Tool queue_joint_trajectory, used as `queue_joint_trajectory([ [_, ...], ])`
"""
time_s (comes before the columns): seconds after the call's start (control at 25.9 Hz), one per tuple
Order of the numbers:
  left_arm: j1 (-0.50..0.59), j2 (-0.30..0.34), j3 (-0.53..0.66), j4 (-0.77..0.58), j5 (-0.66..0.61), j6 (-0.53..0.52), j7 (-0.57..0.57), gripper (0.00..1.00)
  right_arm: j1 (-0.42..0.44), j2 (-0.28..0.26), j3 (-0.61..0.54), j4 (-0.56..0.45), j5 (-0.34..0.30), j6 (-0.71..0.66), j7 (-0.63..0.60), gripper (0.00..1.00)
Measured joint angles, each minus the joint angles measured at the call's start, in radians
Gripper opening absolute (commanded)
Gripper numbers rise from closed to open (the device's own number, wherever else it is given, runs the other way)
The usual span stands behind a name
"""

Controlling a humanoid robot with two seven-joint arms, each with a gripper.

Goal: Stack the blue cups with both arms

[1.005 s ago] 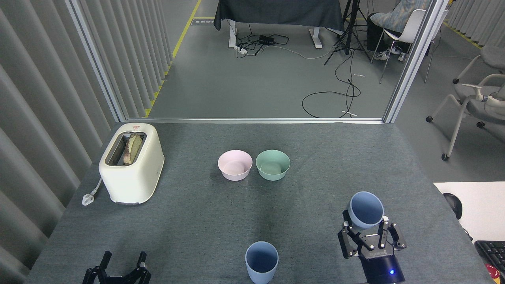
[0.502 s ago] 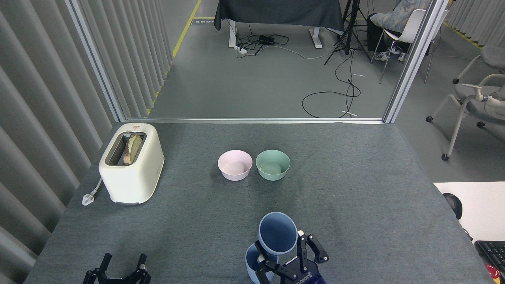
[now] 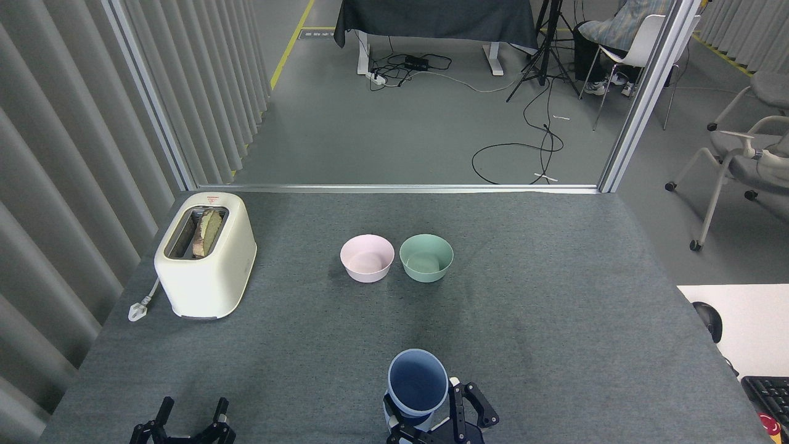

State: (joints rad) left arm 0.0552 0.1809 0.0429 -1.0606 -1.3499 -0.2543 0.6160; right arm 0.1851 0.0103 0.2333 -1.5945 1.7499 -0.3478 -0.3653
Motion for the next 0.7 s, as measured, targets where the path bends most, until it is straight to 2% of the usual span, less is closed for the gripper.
queue_joint_trajectory([
  [0.5, -0.005, 0.002, 0.000, 0.002, 0.001, -0.003, 0.001, 0.99, -0.026, 0.006, -0.015, -0.006, -0.008, 0.010, -0.011, 1.00],
  [0.7, 0.000, 0.000, 0.000, -0.005, 0.001, -0.005, 0.001, 0.99, -0.031, 0.020, -0.160, -0.023, -0.046, 0.152, -0.035, 1.00],
])
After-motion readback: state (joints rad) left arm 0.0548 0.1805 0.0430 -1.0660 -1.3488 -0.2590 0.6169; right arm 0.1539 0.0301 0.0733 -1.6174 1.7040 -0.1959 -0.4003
